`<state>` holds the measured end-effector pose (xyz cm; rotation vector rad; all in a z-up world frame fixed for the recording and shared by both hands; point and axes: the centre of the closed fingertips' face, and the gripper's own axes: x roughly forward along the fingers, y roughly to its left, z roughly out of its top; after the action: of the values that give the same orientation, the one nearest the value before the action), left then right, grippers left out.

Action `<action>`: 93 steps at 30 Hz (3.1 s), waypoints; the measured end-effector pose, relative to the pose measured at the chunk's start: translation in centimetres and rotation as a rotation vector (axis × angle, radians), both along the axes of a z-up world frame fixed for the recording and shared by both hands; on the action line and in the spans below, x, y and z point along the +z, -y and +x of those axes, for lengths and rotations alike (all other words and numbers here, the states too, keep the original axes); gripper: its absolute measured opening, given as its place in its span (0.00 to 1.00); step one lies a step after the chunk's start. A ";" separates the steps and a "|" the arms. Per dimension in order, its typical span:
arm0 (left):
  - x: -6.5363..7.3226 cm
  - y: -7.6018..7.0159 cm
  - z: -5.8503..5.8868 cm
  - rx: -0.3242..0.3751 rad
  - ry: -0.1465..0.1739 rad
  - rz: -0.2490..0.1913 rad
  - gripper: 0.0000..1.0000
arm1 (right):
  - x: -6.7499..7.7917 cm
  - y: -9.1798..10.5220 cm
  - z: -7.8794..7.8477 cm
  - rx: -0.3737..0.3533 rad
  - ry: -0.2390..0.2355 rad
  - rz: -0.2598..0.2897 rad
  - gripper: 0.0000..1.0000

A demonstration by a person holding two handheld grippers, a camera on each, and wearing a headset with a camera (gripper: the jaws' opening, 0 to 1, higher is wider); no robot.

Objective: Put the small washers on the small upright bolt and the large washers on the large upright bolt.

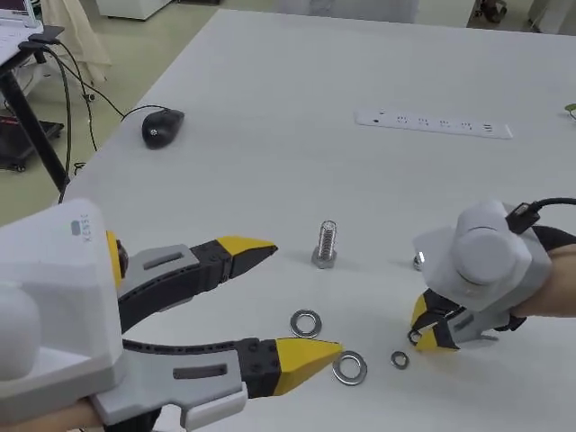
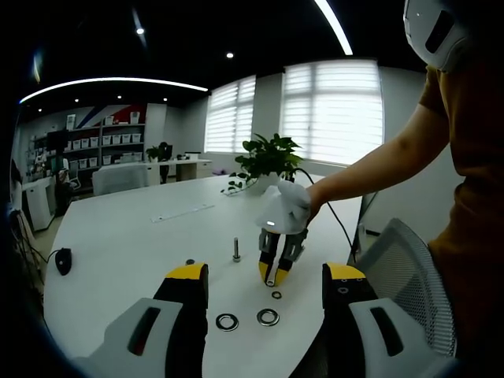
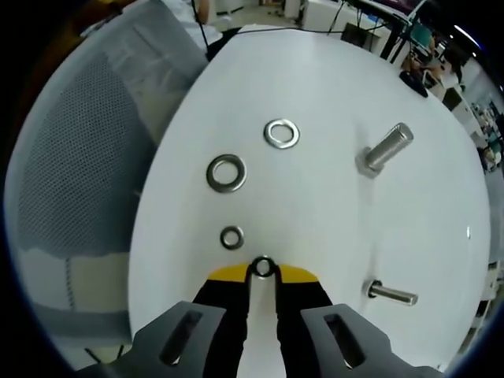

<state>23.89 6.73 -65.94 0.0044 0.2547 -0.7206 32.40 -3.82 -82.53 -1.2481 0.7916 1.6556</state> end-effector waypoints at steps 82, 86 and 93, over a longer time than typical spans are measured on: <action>-1.8 -0.6 3.1 -0.048 -0.060 0.005 0.57 | 2.4 -0.9 10.5 -0.136 0.062 0.009 0.12; -1.9 -0.7 3.0 -0.044 -0.063 0.003 0.57 | 1.8 -1.0 10.4 -0.136 0.059 0.012 0.13; -2.0 -0.7 3.1 -0.042 -0.066 0.002 0.57 | 1.3 -1.0 10.3 -0.133 0.058 0.019 0.13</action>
<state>26.99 7.43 -67.98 -0.0125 0.3190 -0.7630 42.71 -2.77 -81.27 -1.1995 0.8039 1.5104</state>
